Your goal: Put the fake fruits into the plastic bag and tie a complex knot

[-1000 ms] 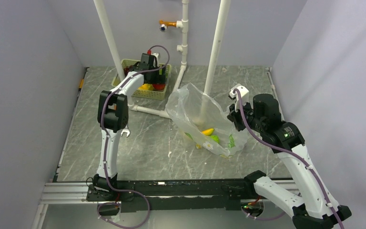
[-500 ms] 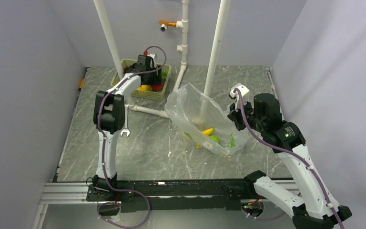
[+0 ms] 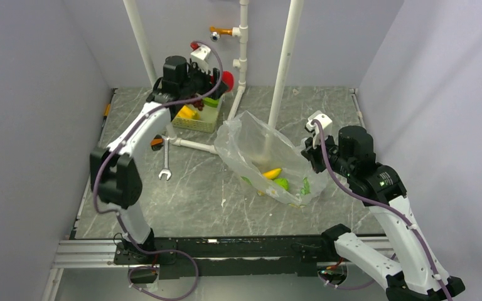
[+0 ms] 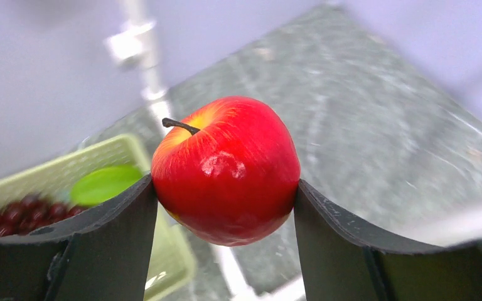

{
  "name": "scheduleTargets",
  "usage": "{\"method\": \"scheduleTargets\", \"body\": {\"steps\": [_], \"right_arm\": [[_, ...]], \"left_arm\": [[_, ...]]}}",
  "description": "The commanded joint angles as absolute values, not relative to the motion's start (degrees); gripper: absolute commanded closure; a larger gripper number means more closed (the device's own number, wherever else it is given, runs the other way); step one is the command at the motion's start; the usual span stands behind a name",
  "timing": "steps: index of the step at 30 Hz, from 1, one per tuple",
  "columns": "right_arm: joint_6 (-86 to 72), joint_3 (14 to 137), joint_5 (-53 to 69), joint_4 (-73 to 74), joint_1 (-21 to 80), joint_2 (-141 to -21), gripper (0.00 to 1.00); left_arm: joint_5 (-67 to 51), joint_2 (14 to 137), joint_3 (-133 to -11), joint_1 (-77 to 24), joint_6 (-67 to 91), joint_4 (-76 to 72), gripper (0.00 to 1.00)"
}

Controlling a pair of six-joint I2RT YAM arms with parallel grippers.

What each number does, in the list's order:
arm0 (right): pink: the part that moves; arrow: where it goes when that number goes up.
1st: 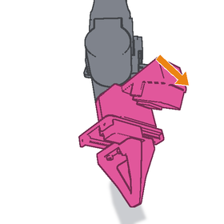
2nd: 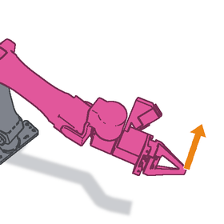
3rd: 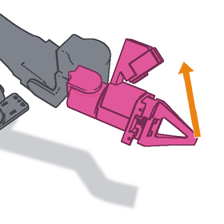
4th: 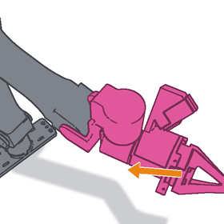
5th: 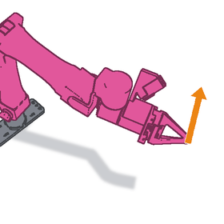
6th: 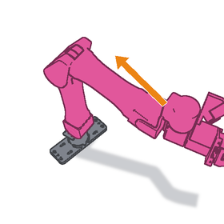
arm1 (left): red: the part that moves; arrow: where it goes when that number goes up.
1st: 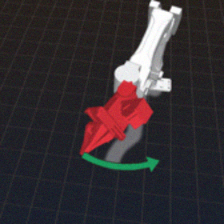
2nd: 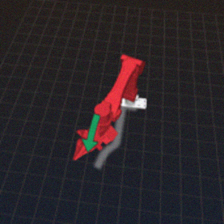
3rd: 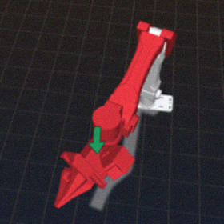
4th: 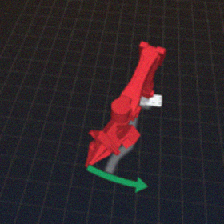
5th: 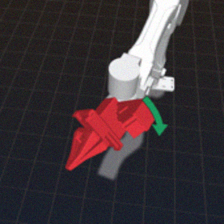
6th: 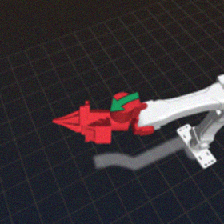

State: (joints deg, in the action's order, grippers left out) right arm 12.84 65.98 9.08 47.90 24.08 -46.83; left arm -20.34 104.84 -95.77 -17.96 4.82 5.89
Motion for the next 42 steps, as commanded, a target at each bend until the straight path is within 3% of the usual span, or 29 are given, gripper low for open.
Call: {"method": "scheduleTargets", "body": {"steps": [1,6,9,12,15,18,22,29,33,37,38,42], "right_arm": [[13.7,65.9,10.0,44.1,23.9,-45.8,1.00],[12.3,65.5,10.1,43.0,23.8,-44.6,1.00],[10.9,64.9,9.9,42.5,23.9,-43.9,1.00],[9.6,64.0,10.3,40.8,23.9,-42.9,1.00],[9.0,63.5,10.9,39.6,23.9,-42.3,1.00],[8.4,63.5,11.2,39.5,23.9,-42.1,1.00],[8.7,63.2,12.5,38.8,23.9,-41.7,1.00],[7.5,62.7,14.3,39.3,24.0,-40.8,1.00],[6.4,61.4,15.1,38.8,23.9,-40.2,1.00],[6.5,60.9,14.9,38.5,23.9,-40.2,1.00],[6.7,60.8,14.8,38.4,23.9,-40.2,1.00],[5.2,59.9,12.4,38.3,23.9,-40.4,1.00]], "left_arm": [[-41.8,89.4,-86.8,-19.4,-4.5,-3.3,0.41],[-52.1,74.5,-77.9,-21.9,-18.2,-0.5,0.40],[-55.0,71.1,-78.3,-28.1,-34.0,12.9,0.37],[-54.3,70.6,-77.8,-33.2,-43.3,18.2,0.40],[-55.2,73.2,-79.0,-35.7,-44.3,20.2,0.45],[-54.2,77.1,-81.1,-39.9,-57.0,29.7,0.48],[-47.4,83.1,-81.2,-47.0,-68.2,34.6,0.45],[-42.5,95.2,-86.6,-52.2,-66.6,29.3,0.42],[-39.4,99.9,-86.6,-55.1,-65.8,22.8,0.36],[-36.6,103.3,-89.6,-56.6,-61.5,20.9,0.05],[-36.4,102.5,-89.9,-56.5,-60.1,20.8,0.01],[-40.7,95.8,-87.9,-53.8,-50.8,16.5,0.01]]}}
